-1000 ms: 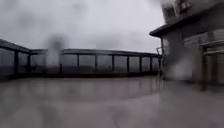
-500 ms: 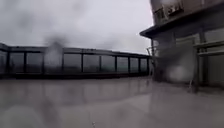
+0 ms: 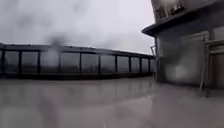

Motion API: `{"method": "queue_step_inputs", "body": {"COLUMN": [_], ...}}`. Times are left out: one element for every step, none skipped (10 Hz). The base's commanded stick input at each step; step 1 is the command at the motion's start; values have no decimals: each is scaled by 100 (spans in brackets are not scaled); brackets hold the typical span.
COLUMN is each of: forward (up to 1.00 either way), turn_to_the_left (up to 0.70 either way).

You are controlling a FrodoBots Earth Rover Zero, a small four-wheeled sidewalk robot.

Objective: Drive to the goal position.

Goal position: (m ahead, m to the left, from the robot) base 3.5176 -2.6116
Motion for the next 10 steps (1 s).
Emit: {"method": "queue_step_inputs", "body": {"forward": [70,70,70,70,70,70,70,70,70,70], "turn_to_the_left": [27,27,27,16,0,0,0,-22,-27,-27]}}
